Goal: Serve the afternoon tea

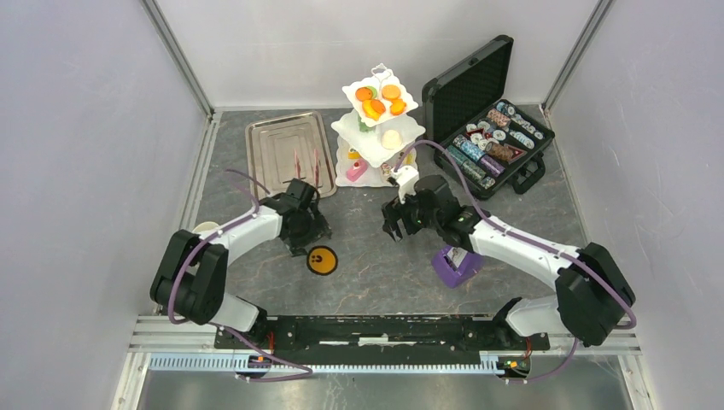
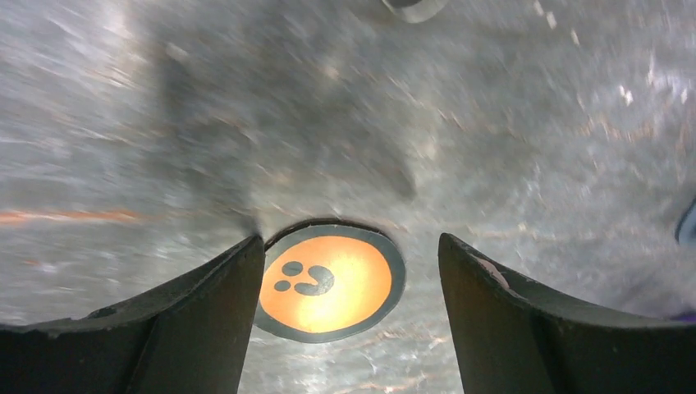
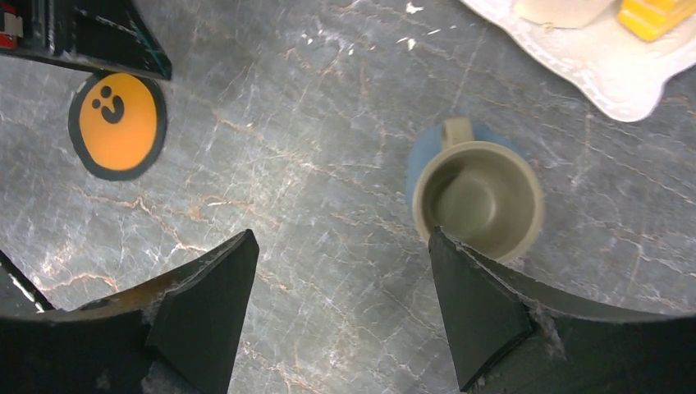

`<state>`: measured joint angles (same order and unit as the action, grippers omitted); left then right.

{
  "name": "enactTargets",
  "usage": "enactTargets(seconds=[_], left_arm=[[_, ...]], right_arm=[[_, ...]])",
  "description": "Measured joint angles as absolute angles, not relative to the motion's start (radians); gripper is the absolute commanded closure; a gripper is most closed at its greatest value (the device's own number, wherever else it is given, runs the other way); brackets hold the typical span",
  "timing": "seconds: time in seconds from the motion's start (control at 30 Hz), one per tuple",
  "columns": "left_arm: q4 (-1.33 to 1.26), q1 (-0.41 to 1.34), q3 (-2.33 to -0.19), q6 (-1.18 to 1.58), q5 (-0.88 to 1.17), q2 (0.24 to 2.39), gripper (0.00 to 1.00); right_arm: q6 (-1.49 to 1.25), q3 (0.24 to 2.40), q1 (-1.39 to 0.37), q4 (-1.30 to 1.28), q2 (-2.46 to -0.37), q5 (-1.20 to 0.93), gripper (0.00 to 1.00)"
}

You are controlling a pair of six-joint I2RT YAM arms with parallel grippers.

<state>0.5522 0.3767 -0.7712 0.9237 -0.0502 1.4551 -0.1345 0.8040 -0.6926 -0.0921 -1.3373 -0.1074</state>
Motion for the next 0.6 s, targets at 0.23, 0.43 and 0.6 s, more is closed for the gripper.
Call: enactTargets(seconds=[0.23, 0.43, 0.6], left_arm=[[0.554, 0.495, -0.804, 0.974, -0.020, 1.464, 0.08], [0.646, 0.385, -0.918, 0.893, -0.126, 1.332, 0.00], [0.714, 0.167, -1.016, 0.776, -0.227, 1.151, 0.00]], right_arm=[[-0.090, 0.821, -0.853, -0.103, -1.386, -0.025, 0.13], [-0.051, 0.852, -1.026, -0.054, -1.478, 0.046, 0.12], [-0.049, 0.931, -1.140, 0.004, -1.640, 0.112, 0.12]])
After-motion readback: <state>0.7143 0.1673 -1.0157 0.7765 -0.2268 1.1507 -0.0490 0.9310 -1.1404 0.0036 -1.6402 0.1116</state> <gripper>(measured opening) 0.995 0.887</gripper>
